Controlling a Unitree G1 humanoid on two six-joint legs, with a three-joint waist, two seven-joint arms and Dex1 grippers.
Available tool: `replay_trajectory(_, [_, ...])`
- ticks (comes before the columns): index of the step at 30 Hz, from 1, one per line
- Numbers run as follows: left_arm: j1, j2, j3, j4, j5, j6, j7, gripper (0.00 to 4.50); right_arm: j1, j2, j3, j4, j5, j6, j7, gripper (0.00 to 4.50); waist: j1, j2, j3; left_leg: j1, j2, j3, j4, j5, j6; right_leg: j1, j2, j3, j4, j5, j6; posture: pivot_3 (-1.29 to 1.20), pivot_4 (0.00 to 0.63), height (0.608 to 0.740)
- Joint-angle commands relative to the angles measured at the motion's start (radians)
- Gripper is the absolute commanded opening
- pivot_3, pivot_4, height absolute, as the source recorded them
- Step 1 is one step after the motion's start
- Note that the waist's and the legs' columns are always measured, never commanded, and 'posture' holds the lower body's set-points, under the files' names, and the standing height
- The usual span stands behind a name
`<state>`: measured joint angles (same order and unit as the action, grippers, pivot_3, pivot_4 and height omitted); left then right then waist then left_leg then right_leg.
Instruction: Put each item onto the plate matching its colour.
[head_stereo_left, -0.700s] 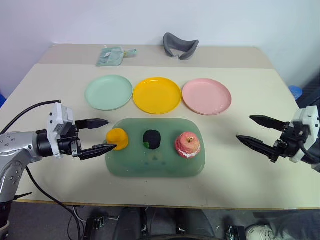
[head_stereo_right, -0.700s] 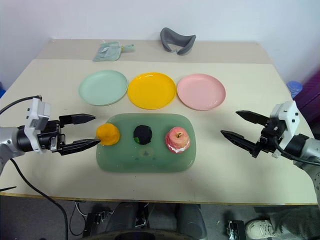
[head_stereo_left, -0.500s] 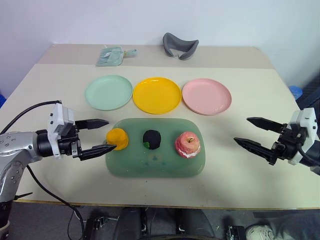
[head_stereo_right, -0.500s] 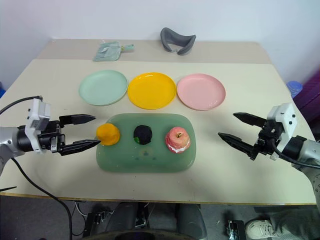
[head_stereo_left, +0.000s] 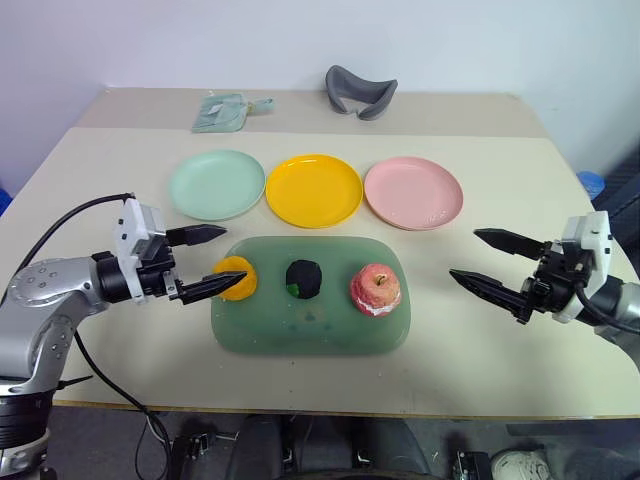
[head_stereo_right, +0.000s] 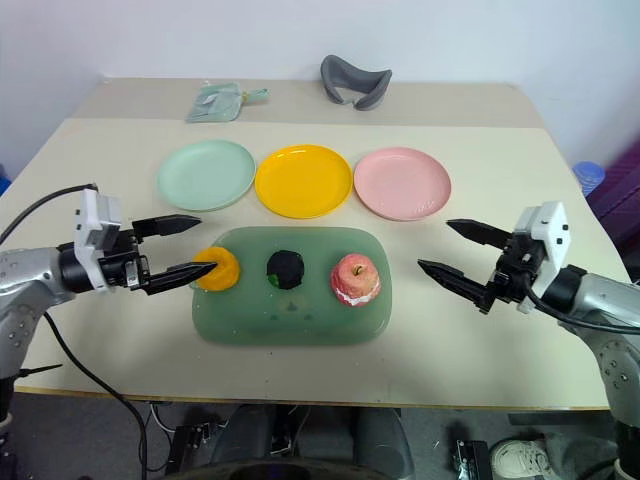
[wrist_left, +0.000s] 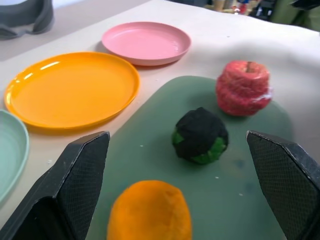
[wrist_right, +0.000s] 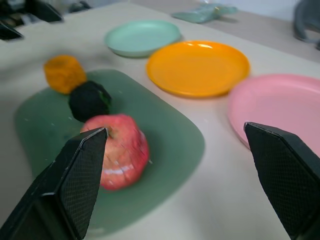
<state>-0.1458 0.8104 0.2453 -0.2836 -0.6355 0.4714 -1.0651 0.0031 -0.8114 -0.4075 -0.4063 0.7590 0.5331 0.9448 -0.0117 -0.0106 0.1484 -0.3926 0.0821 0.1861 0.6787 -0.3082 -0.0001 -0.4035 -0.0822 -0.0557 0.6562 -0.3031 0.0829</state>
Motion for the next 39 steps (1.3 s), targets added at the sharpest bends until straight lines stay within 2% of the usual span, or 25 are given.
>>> replay_trajectory(1, [-0.025,0.004,0.012,0.016,0.018,-0.036,0.005,4.50,-0.104,0.001,0.066,0.003,0.011,-0.020,0.037,4.47,-0.002,0.000,0.000,0.000,0.000,0.000,0.000,0.000,0.000,0.000,0.000,0.000,0.000,0.000,0.000,0.00,0.150,0.740])
replay_trajectory(7, [-0.029,-0.020,-0.001,0.081,0.064,-0.067,0.032,4.50,-0.283,-0.003,0.268,0.079,-0.078,-0.076,0.175,4.47,-0.001,0.000,0.000,0.000,0.000,0.000,0.000,0.000,0.000,-0.001,0.000,0.000,0.000,0.000,0.000,0.00,0.150,0.740])
replay_trajectory(14, [-0.018,-0.066,-0.021,0.075,0.057,-0.069,0.041,4.50,-0.461,0.086,0.433,0.240,-0.184,-0.170,0.271,4.47,0.001,0.000,0.000,-0.001,0.000,0.001,0.002,0.000,0.000,-0.001,0.000,0.000,0.001,0.000,0.000,0.00,0.150,0.740])
replay_trajectory(24, [0.010,-0.016,-0.046,0.093,0.124,-0.094,0.017,4.50,-0.524,0.166,0.471,0.337,-0.244,-0.269,0.321,4.47,-0.003,0.000,0.000,-0.001,0.001,0.001,0.002,0.000,0.000,-0.002,0.000,-0.001,0.002,0.000,0.000,0.00,0.150,0.740])
replay_trajectory(39, [0.029,-0.034,-0.134,0.148,0.222,-0.149,0.016,4.50,-0.542,0.214,0.469,0.383,-0.278,-0.307,0.323,4.47,-0.002,0.001,0.001,-0.001,0.000,0.003,0.003,0.000,0.000,-0.003,0.000,0.000,0.004,0.000,0.000,0.00,0.150,0.740])
